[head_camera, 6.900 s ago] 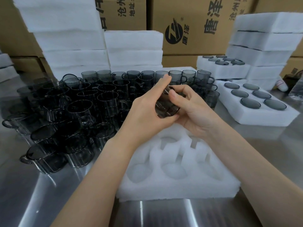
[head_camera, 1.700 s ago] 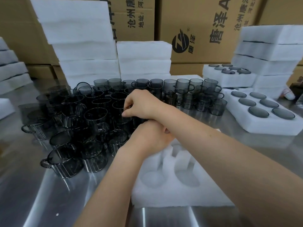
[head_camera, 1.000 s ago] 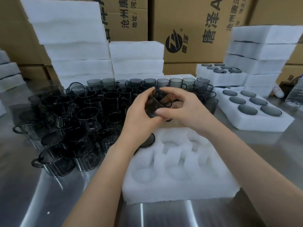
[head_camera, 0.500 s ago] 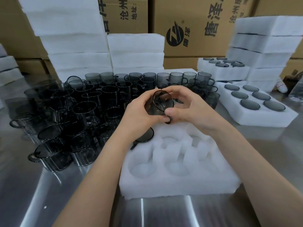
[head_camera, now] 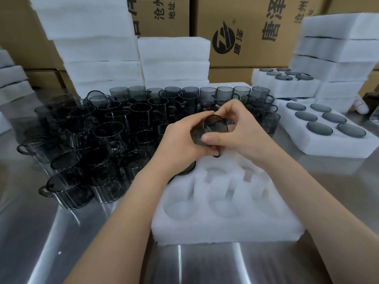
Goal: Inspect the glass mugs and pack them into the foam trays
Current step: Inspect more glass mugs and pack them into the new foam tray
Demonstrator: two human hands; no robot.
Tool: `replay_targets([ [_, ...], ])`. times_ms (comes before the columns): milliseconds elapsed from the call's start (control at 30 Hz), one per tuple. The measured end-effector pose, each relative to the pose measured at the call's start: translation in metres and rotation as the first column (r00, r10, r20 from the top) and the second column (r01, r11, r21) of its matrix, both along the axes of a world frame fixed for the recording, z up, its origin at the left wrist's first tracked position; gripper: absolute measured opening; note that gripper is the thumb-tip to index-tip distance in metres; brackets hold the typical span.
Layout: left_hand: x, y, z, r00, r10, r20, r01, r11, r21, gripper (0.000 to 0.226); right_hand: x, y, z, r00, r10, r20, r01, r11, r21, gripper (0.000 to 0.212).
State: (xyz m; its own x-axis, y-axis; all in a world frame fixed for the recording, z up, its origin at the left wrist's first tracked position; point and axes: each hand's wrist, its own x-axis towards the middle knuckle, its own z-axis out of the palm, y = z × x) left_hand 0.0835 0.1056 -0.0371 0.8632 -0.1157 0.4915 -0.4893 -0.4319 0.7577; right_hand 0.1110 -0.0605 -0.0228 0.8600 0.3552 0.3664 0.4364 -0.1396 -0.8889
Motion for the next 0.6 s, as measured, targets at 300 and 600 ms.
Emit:
replay_targets([
  [300, -0.003, -0.003, 0.001, 0.998, 0.000, 0.070, -0.004, 0.998, 0.059, 0.083, 0.000, 0.005, 0.003, 0.989, -0.148, 0.008, 0.146, 0.982, 0.119, 0.028],
  [600, -0.001, 0.003, 0.004, 1.000, -0.010, -0.007, 0.009, 0.979, -0.204, 0.071, 0.003, -0.010, 0.006, 0.898, 0.353, -0.262, -0.238, 0.891, 0.386, 0.037],
])
